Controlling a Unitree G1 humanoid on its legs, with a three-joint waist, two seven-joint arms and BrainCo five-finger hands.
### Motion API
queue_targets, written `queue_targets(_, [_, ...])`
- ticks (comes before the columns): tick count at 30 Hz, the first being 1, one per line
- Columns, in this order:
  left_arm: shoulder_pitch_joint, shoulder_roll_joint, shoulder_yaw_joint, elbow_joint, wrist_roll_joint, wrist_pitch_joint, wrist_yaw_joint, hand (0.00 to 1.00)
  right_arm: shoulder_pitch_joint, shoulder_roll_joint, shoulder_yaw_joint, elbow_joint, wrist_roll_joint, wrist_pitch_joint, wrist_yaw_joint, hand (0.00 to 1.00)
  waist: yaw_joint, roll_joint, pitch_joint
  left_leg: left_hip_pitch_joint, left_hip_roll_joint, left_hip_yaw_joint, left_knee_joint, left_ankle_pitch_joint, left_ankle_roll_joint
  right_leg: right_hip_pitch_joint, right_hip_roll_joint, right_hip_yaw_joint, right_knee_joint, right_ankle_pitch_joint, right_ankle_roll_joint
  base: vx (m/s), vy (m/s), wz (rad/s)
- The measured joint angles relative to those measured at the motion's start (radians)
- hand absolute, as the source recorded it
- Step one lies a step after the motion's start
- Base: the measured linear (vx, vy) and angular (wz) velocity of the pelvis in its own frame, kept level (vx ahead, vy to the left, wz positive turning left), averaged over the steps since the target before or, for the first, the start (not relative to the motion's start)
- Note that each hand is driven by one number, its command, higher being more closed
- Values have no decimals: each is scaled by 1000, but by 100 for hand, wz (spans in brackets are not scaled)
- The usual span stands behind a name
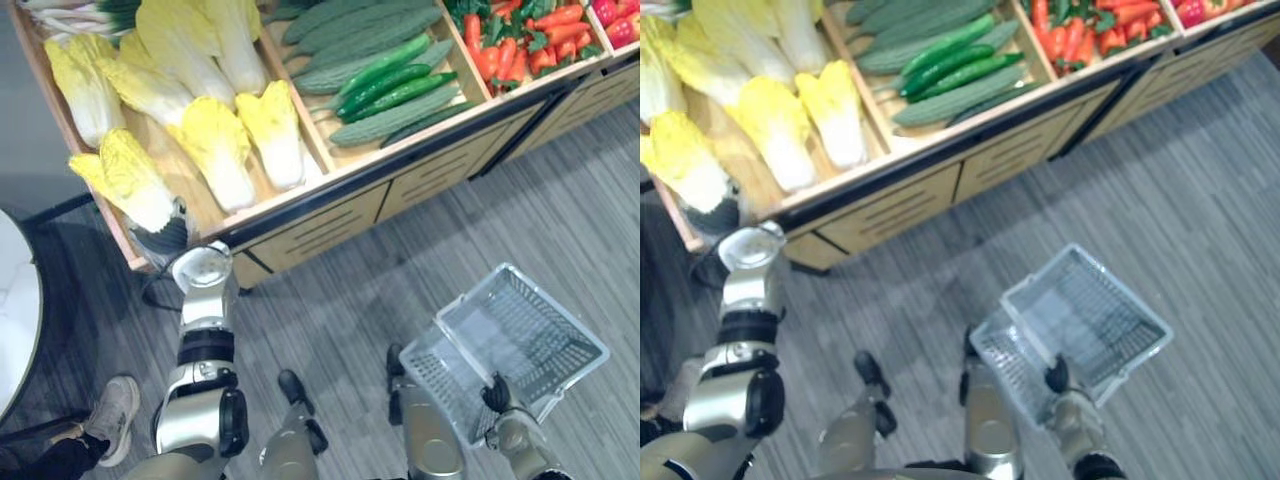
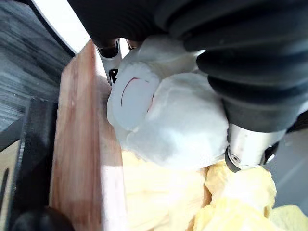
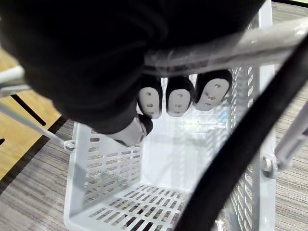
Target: Pick vegetable in the basket
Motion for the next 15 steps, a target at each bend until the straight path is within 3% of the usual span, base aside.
queue_targets(9, [88,-78,25,-219,-10,1,69,100,29,0,-25,-4,-6,5,12,100,2,9,-17,13,0,-13,2,3,4,21,-1,-12,-2,0,0,28,-3,3])
queue_targets(15, [178,-91,-73,-364,123,-1,36,100,69,-22,-30,-58,-5,9,24,100,2,43,-65,47,2,13,2,-6,-7,43,6,12,-13,2,2,43,-5,-13])
